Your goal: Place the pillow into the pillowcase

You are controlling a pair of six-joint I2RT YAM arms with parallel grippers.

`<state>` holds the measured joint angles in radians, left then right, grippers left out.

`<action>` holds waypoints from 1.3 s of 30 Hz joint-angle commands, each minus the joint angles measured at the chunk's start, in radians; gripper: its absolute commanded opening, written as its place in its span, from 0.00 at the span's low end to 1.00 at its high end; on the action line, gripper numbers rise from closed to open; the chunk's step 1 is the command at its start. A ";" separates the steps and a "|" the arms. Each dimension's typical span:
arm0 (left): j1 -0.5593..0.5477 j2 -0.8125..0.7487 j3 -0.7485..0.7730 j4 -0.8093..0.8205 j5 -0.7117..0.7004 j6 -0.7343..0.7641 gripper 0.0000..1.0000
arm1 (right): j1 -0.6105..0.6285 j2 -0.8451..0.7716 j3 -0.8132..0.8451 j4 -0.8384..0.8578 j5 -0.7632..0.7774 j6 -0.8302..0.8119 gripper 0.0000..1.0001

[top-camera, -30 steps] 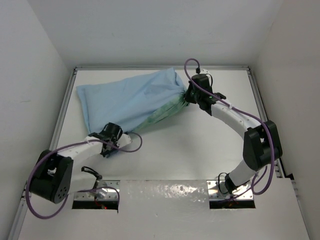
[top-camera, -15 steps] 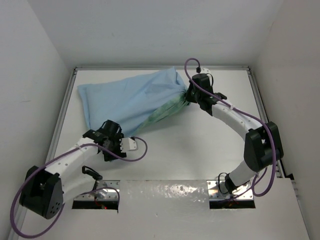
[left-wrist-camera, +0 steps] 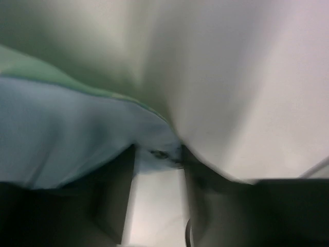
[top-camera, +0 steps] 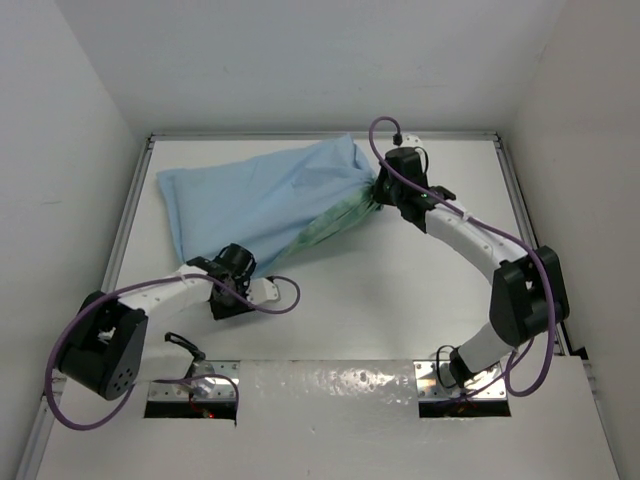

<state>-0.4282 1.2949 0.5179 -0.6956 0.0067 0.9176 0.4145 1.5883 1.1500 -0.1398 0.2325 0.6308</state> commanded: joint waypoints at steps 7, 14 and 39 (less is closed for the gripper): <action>0.034 0.049 -0.032 0.280 -0.099 -0.078 0.00 | -0.008 -0.082 -0.001 0.042 0.028 -0.036 0.00; 0.135 -0.196 0.361 0.130 -0.234 -0.209 0.00 | -0.017 -0.142 0.056 -0.010 0.056 -0.112 0.00; 0.200 -0.203 1.435 -0.074 -0.571 -0.137 0.00 | -0.034 -0.580 0.487 -0.446 -0.076 -0.352 0.00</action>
<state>-0.2333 1.1168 1.9392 -0.8227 -0.4641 0.7399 0.3870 1.0424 1.6436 -0.5701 0.1436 0.2947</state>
